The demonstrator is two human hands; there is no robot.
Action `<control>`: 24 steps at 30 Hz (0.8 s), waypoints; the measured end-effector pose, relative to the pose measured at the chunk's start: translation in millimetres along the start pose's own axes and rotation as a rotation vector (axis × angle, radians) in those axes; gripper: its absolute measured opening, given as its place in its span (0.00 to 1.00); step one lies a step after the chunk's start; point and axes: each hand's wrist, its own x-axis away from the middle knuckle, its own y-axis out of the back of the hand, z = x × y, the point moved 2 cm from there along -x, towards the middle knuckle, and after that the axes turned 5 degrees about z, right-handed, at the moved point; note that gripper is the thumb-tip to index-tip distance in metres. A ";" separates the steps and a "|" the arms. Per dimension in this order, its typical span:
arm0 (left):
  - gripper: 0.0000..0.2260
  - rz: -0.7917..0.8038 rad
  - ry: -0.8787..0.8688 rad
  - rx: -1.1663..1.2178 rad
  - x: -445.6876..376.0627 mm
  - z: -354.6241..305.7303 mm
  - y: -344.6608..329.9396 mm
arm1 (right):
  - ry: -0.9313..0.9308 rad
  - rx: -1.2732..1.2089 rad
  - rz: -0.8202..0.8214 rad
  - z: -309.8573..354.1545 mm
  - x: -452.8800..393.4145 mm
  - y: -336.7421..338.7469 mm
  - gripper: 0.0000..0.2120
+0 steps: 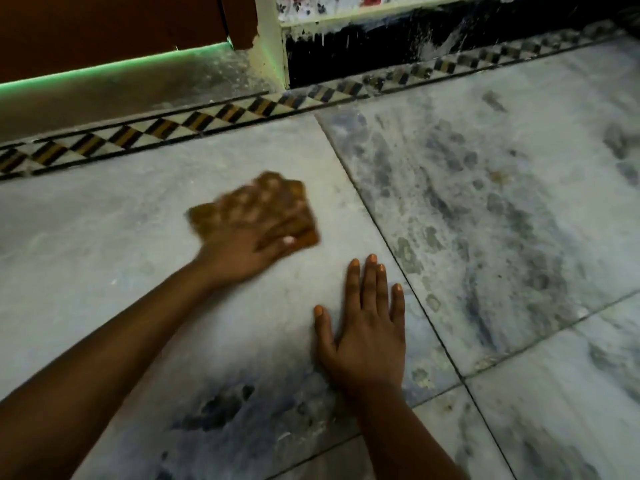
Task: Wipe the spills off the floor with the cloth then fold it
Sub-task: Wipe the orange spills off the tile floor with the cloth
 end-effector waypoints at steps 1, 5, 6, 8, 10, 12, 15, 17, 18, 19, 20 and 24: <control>0.38 -0.017 0.100 0.034 12.8 19.4 3.4 | -0.002 0.000 0.003 -0.9 1.7 -1.6 0.35; 0.35 -0.040 0.464 0.074 -33.1 63.9 26.9 | 0.009 -0.001 0.001 -2.9 1.5 -3.6 0.35; 0.33 -0.032 0.490 0.076 -50.5 59.6 32.1 | 0.008 0.004 -0.003 -2.1 2.4 -4.4 0.36; 0.33 -0.010 0.472 0.060 -75.3 38.5 30.5 | 0.009 0.011 0.004 -2.1 2.8 -4.4 0.36; 0.36 0.003 0.359 0.022 -75.3 8.4 17.6 | 0.013 0.015 0.000 -1.6 1.5 -4.2 0.37; 0.36 0.005 0.235 -0.024 -40.2 -18.3 1.0 | 0.015 0.027 0.009 -2.7 1.5 -4.6 0.37; 0.29 -0.047 0.070 -0.045 46.4 -23.3 -11.8 | 0.021 0.040 0.049 -1.6 1.2 -1.3 0.38; 0.29 -0.074 0.105 -0.042 84.2 -1.4 -10.0 | 0.026 0.055 0.071 -2.5 -1.1 -0.9 0.39; 0.29 -0.075 0.181 -0.034 90.6 12.8 -9.8 | 0.026 0.064 0.090 -3.0 0.8 -2.1 0.39; 0.30 -0.082 0.277 -0.014 85.2 24.0 -7.5 | 0.021 0.068 0.100 -3.3 -0.4 -1.2 0.38; 0.29 -0.084 0.379 0.016 72.7 31.0 -5.9 | 0.018 0.070 0.113 -4.0 -0.4 -1.1 0.38; 0.29 -0.066 0.565 0.067 23.0 18.4 1.1 | 0.020 0.089 0.151 -4.6 1.6 -1.3 0.38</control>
